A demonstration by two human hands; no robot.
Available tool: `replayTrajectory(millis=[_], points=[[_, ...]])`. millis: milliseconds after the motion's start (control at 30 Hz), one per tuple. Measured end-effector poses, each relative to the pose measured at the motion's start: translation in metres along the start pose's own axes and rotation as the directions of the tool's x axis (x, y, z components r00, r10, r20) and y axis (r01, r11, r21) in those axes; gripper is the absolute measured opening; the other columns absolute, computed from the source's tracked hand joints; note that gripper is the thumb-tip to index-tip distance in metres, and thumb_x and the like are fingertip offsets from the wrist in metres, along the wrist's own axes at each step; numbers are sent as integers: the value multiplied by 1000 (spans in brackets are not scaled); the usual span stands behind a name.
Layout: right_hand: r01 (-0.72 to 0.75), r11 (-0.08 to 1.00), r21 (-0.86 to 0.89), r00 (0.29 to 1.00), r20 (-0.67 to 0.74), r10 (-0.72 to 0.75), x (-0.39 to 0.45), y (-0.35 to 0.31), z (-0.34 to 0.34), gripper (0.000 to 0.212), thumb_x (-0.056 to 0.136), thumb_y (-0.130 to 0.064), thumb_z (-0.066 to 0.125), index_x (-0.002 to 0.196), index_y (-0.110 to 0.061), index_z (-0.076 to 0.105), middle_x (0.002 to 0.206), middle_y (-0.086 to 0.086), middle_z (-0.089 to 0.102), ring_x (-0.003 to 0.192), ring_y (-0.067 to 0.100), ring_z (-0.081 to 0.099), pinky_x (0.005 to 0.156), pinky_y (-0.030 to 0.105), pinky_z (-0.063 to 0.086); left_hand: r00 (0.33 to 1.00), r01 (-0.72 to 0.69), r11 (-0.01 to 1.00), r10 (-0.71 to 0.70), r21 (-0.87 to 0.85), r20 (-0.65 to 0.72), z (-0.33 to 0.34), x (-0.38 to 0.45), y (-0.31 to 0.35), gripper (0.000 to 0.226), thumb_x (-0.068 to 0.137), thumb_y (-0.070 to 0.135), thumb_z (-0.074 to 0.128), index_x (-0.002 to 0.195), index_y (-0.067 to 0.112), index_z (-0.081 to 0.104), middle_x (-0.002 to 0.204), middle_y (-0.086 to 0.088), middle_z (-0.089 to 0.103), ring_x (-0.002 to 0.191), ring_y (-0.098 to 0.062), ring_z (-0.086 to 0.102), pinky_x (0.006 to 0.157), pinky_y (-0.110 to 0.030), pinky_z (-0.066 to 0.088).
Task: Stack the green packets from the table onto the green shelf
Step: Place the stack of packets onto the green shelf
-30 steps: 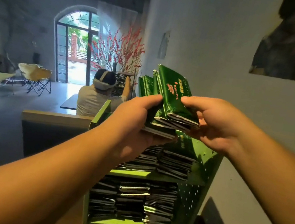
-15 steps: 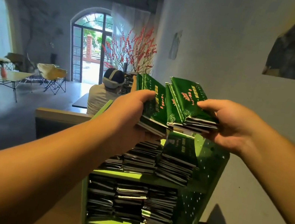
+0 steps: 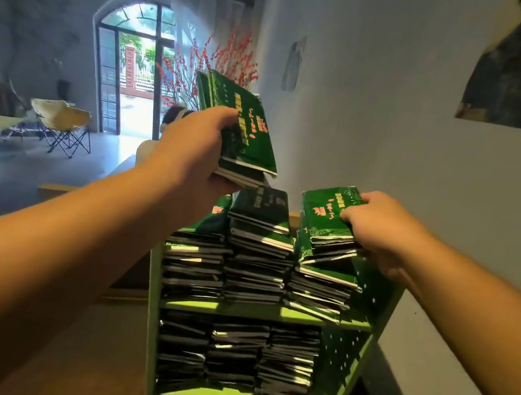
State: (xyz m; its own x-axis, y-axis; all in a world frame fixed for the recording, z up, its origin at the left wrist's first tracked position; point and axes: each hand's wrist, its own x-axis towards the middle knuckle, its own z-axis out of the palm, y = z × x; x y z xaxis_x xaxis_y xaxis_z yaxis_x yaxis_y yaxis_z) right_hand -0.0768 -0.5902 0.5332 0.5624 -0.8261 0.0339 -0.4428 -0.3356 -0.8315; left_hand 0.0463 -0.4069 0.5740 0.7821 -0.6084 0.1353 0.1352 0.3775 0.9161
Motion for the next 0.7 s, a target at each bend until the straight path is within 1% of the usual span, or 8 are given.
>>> replayTrajectory(millis=[67, 167, 233, 300, 367, 567, 633, 700], points=[[3, 1000, -20, 1000, -28, -4, 0, 5, 7, 62, 91, -11, 54, 149, -20, 35, 113, 15, 64, 89, 33, 68, 69, 45, 54, 999, 22, 999, -21, 32, -33, -1, 4, -7, 13, 100, 17, 53, 93, 11, 63, 86, -13, 73, 86, -27, 74, 90, -55, 58], [53, 992, -113, 995, -79, -62, -5, 11, 12, 72, 96, -11, 56, 156, -31, 23, 136, 8, 54, 78, 25, 63, 63, 37, 49, 994, 80, 997, -80, 8, -71, -3, 7, -17, 14, 99, 14, 54, 91, 11, 64, 80, -11, 72, 71, -22, 73, 80, -44, 60], [89, 974, -208, 988, -107, -113, -9, 14, 15, 61, 97, -14, 56, 151, -31, 35, 130, 2, 58, 77, 22, 64, 59, 33, 48, 992, 96, 995, -96, -7, -84, -5, 9, -20, 12, 99, 14, 55, 94, 10, 64, 77, -8, 74, 66, -20, 74, 74, -41, 62], [101, 956, -275, 984, -116, -137, -14, 16, 18, 45, 98, -19, 54, 142, -30, 50, 116, -3, 60, 77, 16, 63, 59, 29, 45, 991, 112, 994, -113, -18, -74, -6, 8, -20, 14, 99, 15, 56, 108, 10, 66, 95, -12, 77, 81, -24, 77, 79, -47, 63], [96, 955, -281, 983, -123, -135, -17, 17, 21, 41, 99, -20, 52, 140, -29, 54, 109, -3, 61, 72, 13, 60, 54, 28, 40, 991, 119, 993, -120, -21, -65, -7, 8, -20, 21, 99, 17, 57, 118, 10, 63, 106, -13, 76, 89, -27, 77, 85, -51, 61], [131, 943, -305, 971, -151, -184, -19, 20, 27, 43, 99, -17, 50, 141, -23, 55, 127, 2, 65, 69, 13, 56, 53, 27, 40, 993, 112, 993, -111, 21, -49, -5, 2, -10, 22, 99, 19, 58, 118, 9, 61, 104, -14, 75, 86, -26, 77, 86, -52, 60], [186, 912, -365, 948, -177, -265, -22, 18, 25, 42, 99, -21, 51, 141, -25, 56, 138, 1, 59, 80, 16, 61, 66, 33, 52, 995, 96, 994, -95, 44, -30, -5, 0, -6, 14, 101, 20, 55, 108, 10, 62, 90, -10, 74, 82, -24, 75, 91, -50, 59], [285, 855, -433, 884, -226, -410, -27, 10, 22, 37, 101, -28, 51, 137, -26, 59, 142, 2, 55, 112, 22, 58, 95, 40, 52, 997, 82, 995, -82, 59, -3, -4, -5, -2, 12, 102, 20, 54, 100, 12, 62, 72, -4, 73, 74, -21, 73, 91, -48, 59]])
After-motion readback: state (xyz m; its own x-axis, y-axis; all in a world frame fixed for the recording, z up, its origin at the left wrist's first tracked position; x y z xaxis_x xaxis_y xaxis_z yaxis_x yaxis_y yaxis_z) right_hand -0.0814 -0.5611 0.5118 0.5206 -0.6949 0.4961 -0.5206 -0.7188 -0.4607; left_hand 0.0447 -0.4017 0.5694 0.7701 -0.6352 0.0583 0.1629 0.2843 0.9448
